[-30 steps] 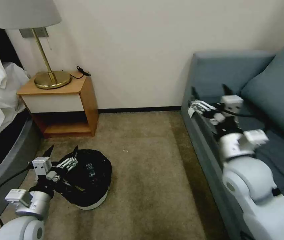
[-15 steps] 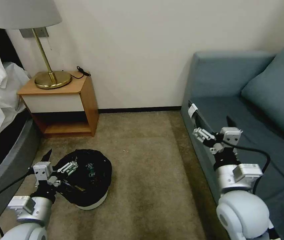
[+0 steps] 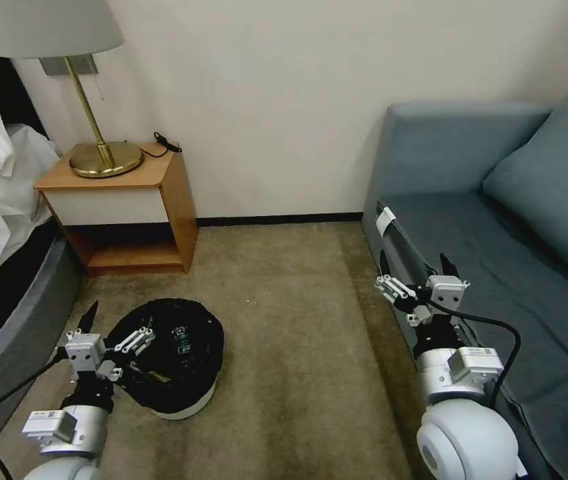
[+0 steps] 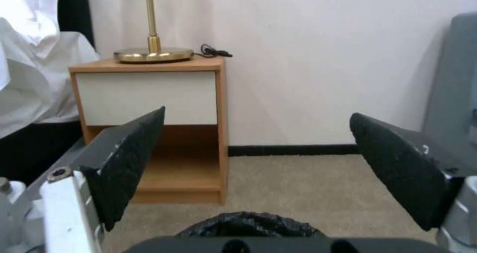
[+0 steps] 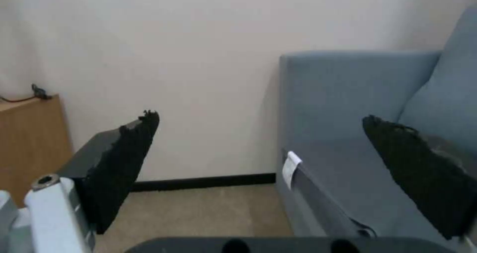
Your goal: Pick up the trash bin, then pick up the garbage on the floor and place it into the trash bin.
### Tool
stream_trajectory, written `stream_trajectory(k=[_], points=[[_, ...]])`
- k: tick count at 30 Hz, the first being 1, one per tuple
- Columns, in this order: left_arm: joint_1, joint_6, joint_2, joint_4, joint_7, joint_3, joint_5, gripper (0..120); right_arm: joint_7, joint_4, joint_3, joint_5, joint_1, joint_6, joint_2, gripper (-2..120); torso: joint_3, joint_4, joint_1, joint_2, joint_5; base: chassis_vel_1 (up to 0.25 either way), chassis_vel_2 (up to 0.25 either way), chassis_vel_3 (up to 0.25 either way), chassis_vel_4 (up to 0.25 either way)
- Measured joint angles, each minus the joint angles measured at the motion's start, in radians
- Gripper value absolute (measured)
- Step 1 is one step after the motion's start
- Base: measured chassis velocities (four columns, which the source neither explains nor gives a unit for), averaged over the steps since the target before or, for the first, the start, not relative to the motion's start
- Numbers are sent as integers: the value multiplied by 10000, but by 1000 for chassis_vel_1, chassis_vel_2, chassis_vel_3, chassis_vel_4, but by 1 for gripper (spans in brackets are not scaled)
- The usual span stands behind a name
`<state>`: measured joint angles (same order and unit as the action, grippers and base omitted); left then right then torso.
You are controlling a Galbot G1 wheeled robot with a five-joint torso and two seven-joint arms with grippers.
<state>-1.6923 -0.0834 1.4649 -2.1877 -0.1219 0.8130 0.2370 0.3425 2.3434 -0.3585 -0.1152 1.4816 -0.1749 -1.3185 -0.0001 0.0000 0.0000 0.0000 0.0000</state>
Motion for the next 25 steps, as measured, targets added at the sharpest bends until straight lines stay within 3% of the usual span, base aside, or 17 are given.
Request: stream_trajectory(k=[25], points=[[18,24,0,-2,7,5,18,100,-12,-14,12,-19,-32,14,16,100,1,0,0,0,0,0,0,0,0]])
